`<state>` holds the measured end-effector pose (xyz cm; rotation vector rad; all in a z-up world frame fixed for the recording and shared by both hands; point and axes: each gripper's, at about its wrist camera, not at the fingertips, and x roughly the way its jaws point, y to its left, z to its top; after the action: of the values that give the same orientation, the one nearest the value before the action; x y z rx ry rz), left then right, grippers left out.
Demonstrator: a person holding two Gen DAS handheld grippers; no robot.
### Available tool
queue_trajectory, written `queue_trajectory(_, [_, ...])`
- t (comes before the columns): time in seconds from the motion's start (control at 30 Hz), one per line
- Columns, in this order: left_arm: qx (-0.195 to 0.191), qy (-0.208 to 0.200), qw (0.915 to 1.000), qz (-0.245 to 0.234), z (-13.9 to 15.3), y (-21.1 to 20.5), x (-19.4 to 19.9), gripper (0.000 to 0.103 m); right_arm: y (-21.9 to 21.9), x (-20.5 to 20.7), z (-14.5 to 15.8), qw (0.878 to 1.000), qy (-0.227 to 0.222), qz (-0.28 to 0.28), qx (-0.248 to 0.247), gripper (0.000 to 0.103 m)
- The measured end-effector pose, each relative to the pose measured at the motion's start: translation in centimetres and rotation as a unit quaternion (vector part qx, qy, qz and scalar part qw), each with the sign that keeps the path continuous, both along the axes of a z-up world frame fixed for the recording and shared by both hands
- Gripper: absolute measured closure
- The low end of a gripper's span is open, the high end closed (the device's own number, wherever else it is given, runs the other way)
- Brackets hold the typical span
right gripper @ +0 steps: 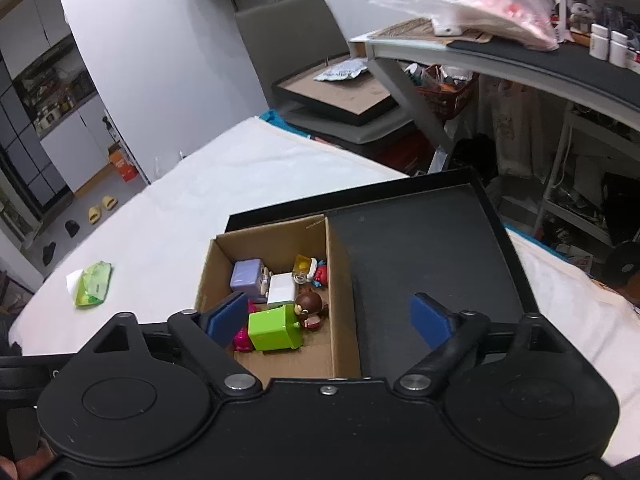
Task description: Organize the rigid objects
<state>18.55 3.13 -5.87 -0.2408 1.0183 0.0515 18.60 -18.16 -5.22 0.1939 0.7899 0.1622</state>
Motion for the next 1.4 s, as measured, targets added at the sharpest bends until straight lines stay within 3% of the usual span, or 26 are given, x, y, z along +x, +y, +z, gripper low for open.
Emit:
queue_trajectory(0.2, [0.01, -0.01, 0.9998, -0.01, 1.7, -0.2, -1.9, 0.024, -1.0, -2.0, 1.7, 1.0, -0.014, -0.021, -0.013, 0.0])
queue_trajectory(0.6, [0.018, -0.03, 0.9991, -0.024, 4.8, -0.2, -5.4, 0.01, -2.6, -5.6, 4.3, 0.999, -0.005, -0.035, -0.018, 0.0])
queue_trajectory(1.0, [0.026, -0.069, 0.9966, -0.036, 8.1, -0.4, -9.1, 0.007, -3.4, -9.9, 7.0, 0.998, -0.028, -0.043, -0.043, 0.0])
queue_trajectory(1.2, [0.002, -0.091, 0.9944, -0.054, 9.8, -0.4, -11.1, 0.007, -4.2, -12.0, 8.1, 0.998, -0.04, -0.042, -0.036, 0.0])
queue_trajectory(1.4, [0.019, -0.102, 0.9927, -0.061, 10.5, -0.8, -13.1, 0.007, -4.9, -14.0, 9.2, 0.996, -0.065, -0.05, -0.041, 0.0])
